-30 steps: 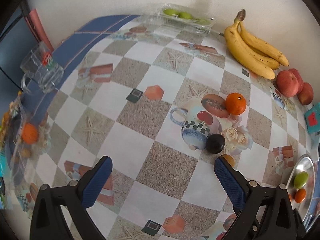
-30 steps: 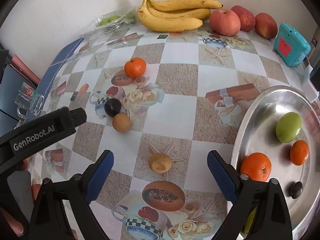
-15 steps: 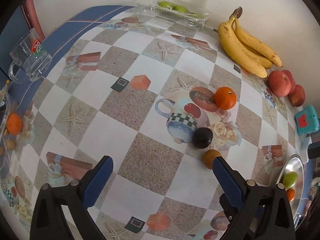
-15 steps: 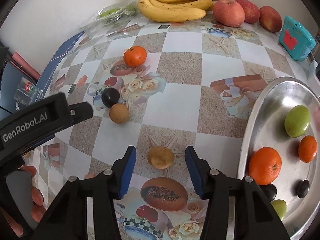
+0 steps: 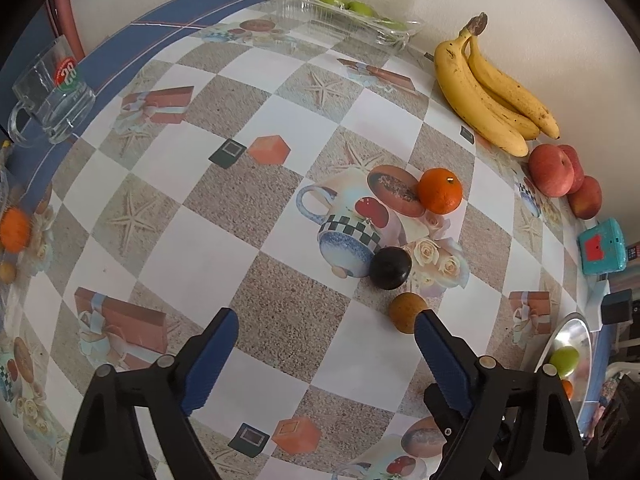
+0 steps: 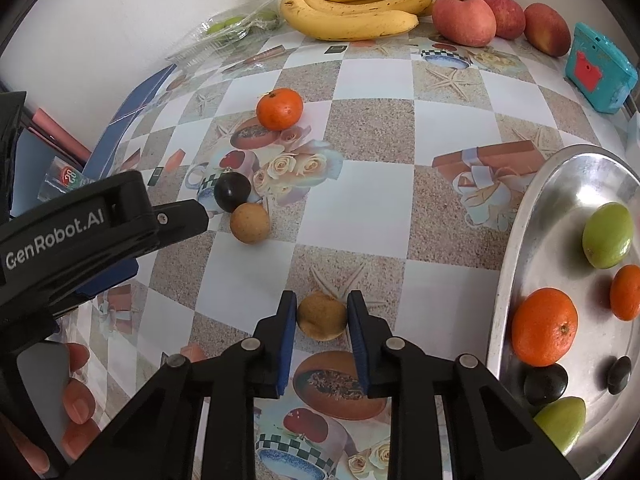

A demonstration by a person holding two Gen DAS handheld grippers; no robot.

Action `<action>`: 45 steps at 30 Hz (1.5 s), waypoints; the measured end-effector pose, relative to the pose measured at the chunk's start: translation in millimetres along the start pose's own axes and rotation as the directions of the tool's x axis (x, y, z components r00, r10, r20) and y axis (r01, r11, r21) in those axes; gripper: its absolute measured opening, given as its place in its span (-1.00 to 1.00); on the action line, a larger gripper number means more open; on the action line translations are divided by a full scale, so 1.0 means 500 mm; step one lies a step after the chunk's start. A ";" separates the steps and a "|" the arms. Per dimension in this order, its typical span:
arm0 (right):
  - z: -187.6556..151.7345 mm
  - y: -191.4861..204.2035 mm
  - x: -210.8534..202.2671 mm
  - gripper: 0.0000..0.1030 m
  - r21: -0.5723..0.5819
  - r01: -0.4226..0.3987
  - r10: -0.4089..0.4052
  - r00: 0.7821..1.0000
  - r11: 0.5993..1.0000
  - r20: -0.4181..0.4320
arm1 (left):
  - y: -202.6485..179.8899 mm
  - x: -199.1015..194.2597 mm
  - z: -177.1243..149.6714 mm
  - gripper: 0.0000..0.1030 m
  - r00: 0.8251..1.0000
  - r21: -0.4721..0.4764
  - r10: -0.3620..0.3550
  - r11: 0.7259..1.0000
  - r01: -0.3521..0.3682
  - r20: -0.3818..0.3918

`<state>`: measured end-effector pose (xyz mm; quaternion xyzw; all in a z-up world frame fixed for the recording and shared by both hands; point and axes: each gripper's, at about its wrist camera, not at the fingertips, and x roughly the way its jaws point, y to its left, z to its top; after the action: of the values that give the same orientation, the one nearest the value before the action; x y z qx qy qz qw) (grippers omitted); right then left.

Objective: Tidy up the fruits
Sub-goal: 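Move both open grippers toward the two brown kiwis on the table, then close the right gripper on a brown kiwi while the left closes on the other kiwi, then carry both brown kiwis over the steel plate with both grippers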

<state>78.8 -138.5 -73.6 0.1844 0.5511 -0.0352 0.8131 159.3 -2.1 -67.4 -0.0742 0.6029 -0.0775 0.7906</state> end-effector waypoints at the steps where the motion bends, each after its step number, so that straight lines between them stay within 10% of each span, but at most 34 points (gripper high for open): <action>1: 0.000 -0.001 -0.001 -0.48 0.005 -0.005 0.005 1.000 1.000 -0.002 | -0.001 0.000 0.001 0.77 1.000 -0.001 -0.003 1.000 0.003 0.000; 10: 0.014 -0.016 -0.044 -0.48 0.042 -0.043 0.040 0.998 0.998 0.053 | -0.023 0.019 -0.003 0.55 0.997 0.035 -0.068 0.997 0.069 -0.025; 20: 0.019 -0.045 -0.070 -0.48 0.078 -0.038 0.032 0.996 0.996 0.077 | -0.066 0.025 -0.007 -0.23 0.986 0.078 -0.165 0.983 0.165 -0.017; 45: 0.019 -0.052 -0.091 -0.48 0.079 -0.044 0.037 0.995 0.996 0.092 | -0.077 0.013 -0.006 -0.50 0.984 0.086 -0.173 0.982 0.170 0.033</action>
<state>62.5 -172.6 -36.1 0.2266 0.5081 -0.0491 0.8295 156.8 -41.1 -66.3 -0.0944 0.5744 -0.1689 0.7954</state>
